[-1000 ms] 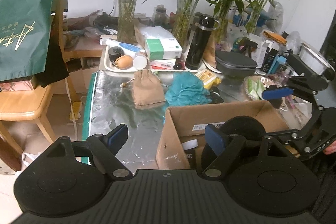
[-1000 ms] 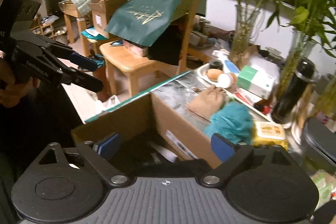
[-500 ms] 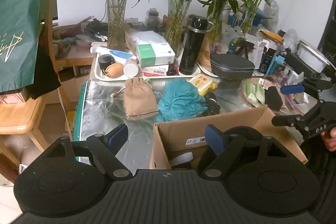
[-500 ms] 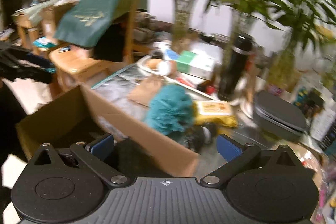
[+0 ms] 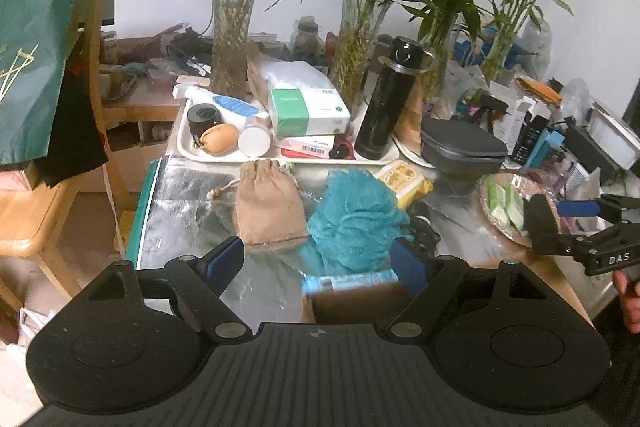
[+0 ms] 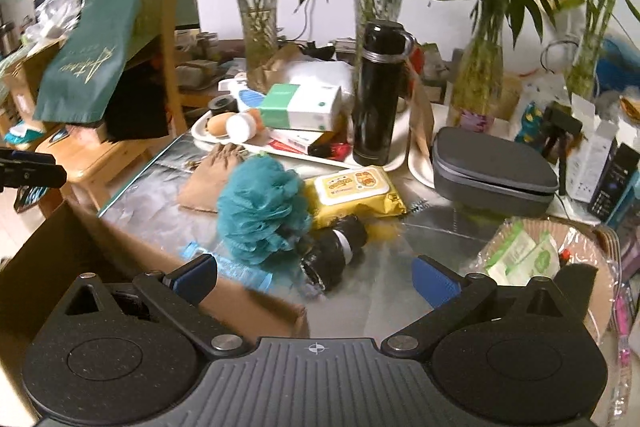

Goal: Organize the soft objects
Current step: 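Move the right tool to the black plastic-wrapped bundle with white tape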

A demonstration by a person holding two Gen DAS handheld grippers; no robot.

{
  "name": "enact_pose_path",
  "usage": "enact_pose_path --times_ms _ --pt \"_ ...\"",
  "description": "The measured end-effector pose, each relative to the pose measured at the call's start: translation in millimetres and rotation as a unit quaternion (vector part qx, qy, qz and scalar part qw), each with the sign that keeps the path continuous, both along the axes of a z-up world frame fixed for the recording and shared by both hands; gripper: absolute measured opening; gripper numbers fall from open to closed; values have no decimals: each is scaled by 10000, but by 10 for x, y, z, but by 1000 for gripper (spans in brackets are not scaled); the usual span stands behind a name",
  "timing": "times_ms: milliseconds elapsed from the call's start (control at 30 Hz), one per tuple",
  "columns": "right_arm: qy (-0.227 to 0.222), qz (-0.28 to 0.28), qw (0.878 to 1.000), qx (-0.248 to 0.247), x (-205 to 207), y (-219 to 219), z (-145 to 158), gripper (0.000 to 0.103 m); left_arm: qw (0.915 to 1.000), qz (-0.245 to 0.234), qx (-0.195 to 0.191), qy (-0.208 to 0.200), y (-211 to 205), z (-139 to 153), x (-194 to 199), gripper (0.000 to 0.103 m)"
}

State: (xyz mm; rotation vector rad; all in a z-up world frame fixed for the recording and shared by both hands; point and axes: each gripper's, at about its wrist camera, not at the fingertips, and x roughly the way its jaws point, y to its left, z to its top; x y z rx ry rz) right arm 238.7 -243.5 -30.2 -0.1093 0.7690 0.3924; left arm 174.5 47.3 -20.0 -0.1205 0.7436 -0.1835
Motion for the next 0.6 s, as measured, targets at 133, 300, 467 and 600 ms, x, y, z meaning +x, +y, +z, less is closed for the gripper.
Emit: enact_pose_path --times_ms 133,300,467,600 --pt "28 -59 10000 19 142 -12 -42 103 9998 -77 196 -39 -50 -24 195 81" --pt "137 -295 9994 153 359 -110 -147 103 9990 -91 405 -142 -61 -72 410 81" --pt "264 -439 9984 236 550 -159 -262 103 9988 -90 448 -190 -15 -143 592 81" --pt "358 -486 9975 366 690 -181 -345 95 9984 111 537 -156 44 -219 636 81"
